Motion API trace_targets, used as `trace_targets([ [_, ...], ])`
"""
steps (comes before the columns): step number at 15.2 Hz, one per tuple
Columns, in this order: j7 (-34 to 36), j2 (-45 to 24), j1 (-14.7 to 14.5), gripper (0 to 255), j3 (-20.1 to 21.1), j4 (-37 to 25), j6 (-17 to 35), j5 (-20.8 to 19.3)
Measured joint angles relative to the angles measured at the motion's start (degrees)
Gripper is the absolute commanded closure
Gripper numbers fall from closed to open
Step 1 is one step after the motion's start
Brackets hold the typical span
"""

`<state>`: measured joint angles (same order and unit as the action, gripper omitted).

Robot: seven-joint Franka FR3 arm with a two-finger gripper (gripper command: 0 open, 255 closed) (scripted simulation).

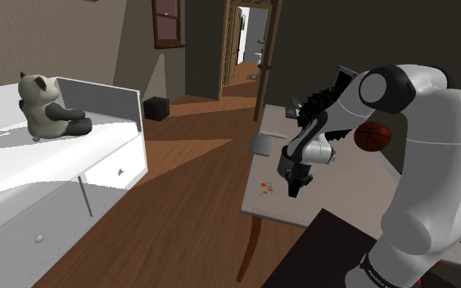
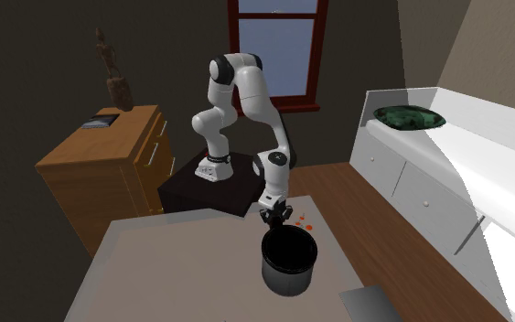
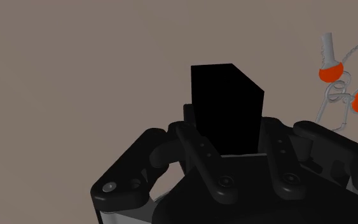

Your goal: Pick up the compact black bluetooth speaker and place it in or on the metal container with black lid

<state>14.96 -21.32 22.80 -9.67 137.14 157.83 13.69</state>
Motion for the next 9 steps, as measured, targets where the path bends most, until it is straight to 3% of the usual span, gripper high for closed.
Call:
trace_targets([
  [9, 0.94, 2.22, -0.7, 255, -0.9, 0.21, -1.92, -1.21],
])
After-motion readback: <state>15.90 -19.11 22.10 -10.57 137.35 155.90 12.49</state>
